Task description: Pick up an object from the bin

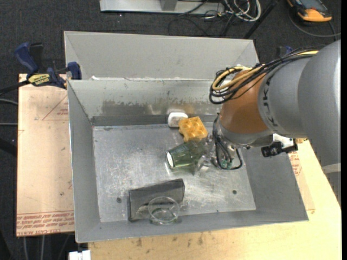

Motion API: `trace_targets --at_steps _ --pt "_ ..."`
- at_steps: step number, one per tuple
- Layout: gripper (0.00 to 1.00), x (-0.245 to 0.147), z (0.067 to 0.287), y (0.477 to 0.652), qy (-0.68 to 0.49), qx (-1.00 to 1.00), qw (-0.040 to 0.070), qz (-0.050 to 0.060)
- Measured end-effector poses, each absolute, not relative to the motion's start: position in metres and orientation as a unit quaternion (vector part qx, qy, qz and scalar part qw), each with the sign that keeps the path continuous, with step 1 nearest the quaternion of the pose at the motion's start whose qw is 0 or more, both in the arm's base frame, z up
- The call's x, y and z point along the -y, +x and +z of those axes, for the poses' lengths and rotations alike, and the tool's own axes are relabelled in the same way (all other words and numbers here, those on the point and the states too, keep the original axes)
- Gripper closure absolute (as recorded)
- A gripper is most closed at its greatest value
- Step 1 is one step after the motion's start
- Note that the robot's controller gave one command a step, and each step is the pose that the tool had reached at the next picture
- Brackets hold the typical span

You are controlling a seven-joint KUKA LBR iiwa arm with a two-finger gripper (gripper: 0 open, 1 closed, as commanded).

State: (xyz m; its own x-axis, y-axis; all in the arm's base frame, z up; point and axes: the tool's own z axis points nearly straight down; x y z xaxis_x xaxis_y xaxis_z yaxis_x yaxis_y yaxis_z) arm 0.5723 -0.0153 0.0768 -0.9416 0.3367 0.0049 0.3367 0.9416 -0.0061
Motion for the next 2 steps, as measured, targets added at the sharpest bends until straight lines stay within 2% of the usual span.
trace_targets --at_steps 2 --pt "1.0 0.015 0.08 0.5707 -0.171 0.985 0.005 0.003"
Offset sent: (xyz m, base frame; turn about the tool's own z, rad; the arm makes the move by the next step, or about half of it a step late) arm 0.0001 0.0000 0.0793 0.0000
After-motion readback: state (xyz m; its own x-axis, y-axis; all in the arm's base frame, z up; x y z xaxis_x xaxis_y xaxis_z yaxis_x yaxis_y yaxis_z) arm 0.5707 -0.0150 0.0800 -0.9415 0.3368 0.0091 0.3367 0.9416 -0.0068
